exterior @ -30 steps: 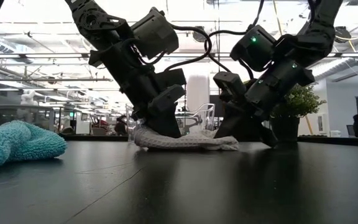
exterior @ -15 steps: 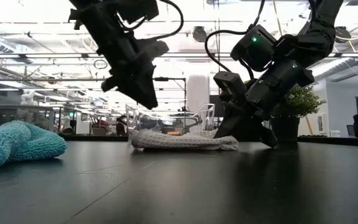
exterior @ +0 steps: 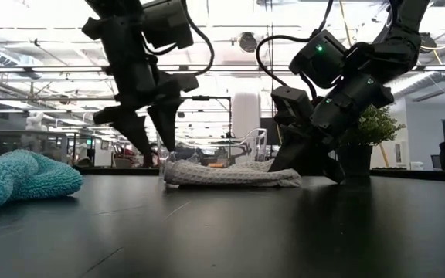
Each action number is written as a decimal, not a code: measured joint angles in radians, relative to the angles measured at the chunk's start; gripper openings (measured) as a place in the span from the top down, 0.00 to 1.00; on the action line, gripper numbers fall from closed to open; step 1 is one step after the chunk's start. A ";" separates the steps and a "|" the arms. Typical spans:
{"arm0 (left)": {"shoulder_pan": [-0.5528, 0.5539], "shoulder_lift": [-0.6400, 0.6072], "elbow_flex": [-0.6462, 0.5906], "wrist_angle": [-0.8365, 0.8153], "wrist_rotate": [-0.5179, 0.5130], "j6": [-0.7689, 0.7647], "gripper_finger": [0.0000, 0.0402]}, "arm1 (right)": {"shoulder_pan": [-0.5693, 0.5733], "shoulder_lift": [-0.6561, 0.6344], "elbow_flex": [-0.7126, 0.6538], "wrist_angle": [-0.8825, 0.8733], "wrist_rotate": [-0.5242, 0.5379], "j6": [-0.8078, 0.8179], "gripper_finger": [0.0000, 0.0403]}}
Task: Fold microfiber towels
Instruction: Fold the white microfiber towel, then put the white microfiber towel into the transparent bin
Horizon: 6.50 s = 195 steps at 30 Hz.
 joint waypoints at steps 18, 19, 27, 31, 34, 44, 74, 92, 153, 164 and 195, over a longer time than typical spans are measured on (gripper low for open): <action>-0.022 0.001 -0.193 0.350 0.053 -0.230 0.34 | -0.002 0.000 0.000 0.005 -0.018 -0.038 0.96; -0.022 0.001 -0.208 0.383 0.052 -0.241 0.34 | -0.002 0.000 0.000 0.006 -0.022 -0.039 0.96; -0.023 0.011 -0.287 0.597 0.025 -0.282 0.34 | -0.003 -0.001 0.000 0.008 -0.024 -0.037 0.96; -0.023 0.028 -0.288 0.631 0.015 -0.275 0.34 | -0.003 -0.001 0.000 0.011 -0.024 -0.034 0.96; -0.023 0.037 -0.288 0.644 0.025 -0.239 0.34 | -0.003 -0.001 0.000 0.011 -0.024 -0.034 0.96; 0.000 -0.048 -0.292 0.593 0.196 -0.180 0.35 | -0.002 -0.001 0.000 0.013 -0.031 -0.031 0.96; -0.016 0.044 -0.288 0.692 0.132 -0.204 0.36 | -0.003 -0.001 -0.001 0.028 -0.048 -0.027 0.96; -0.012 -0.033 -0.289 0.634 0.147 -0.158 0.36 | -0.003 -0.001 -0.001 0.031 -0.049 -0.022 0.96; 0.040 0.019 -0.223 0.705 0.034 0.066 0.98 | -0.017 -0.094 0.076 0.003 -0.026 -0.024 0.97; 0.168 -0.158 -0.033 0.434 -0.051 0.347 0.98 | -0.171 -0.276 0.268 -0.239 -0.026 -0.261 0.97; 0.583 0.062 0.039 0.418 0.103 0.587 0.96 | -0.544 0.051 0.504 -0.259 -0.157 -0.448 0.97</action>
